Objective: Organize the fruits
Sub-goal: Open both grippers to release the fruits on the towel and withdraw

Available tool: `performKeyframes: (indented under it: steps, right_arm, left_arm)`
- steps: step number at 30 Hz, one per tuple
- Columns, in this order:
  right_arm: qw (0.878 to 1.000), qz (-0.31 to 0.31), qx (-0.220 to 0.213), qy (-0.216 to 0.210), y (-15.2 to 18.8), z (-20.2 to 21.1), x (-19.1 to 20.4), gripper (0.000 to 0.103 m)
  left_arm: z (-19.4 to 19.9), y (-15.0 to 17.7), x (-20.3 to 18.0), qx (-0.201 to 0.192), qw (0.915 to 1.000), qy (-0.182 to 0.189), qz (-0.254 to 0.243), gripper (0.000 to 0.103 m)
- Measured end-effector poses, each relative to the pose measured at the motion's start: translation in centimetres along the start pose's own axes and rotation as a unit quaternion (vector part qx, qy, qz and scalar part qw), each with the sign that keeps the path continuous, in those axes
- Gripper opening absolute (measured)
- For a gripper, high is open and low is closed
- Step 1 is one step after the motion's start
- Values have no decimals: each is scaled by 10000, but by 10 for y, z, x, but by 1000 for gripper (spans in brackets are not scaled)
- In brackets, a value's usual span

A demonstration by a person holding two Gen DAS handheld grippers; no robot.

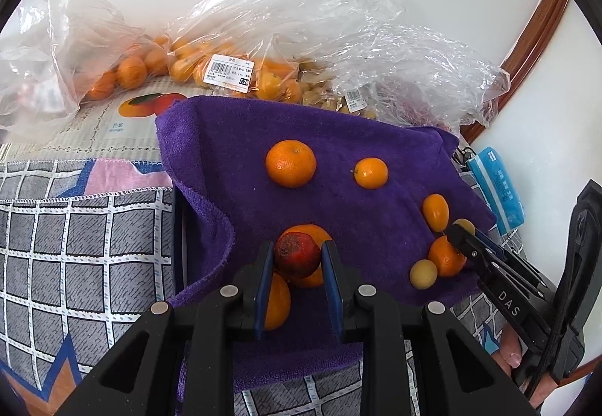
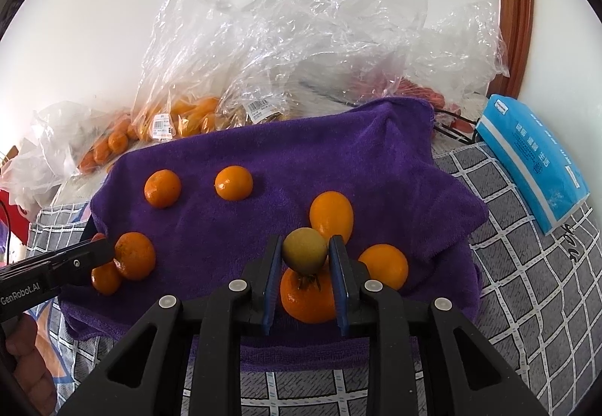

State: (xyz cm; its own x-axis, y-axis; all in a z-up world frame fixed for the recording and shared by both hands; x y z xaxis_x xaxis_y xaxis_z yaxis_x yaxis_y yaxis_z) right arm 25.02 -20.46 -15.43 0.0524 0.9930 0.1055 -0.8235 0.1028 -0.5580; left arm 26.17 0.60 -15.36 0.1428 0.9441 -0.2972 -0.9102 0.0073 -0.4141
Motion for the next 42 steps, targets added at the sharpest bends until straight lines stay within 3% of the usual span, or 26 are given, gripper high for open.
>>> performKeyframes:
  steps: [12, 22, 29, 42]
  right_arm:
    - [9999, 103, 16, -4, 3, 2, 3, 39]
    - [9998, 117, -132, 65, 1, 16, 4, 41]
    - [9993, 66, -334, 170, 1, 45, 4, 55]
    - [9983, -178, -484, 280, 27, 114, -7, 63]
  left_arm:
    - [-3, -4, 0, 123, 9999, 17, 53, 26]
    - [13, -1, -7, -75, 9999, -65, -70, 40]
    - [39, 8, -10, -276, 9994, -172, -75, 46]
    - [105, 47, -29, -823, 9952, -484, -218, 78]
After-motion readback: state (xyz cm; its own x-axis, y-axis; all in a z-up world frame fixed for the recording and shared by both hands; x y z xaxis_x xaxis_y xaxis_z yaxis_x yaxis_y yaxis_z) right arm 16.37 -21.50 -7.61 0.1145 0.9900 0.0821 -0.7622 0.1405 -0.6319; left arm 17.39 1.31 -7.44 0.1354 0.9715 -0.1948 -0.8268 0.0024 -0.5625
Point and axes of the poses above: each gripper's, at about its wrist camera, not at the fingertips, and z roughly against the way its jaws point, x to its left, y to its underside, the point moved 5 cm from there along -z, roughly the way its jaws point, and after that the axes turned 10 degrees about x, right-handed, at the moved point
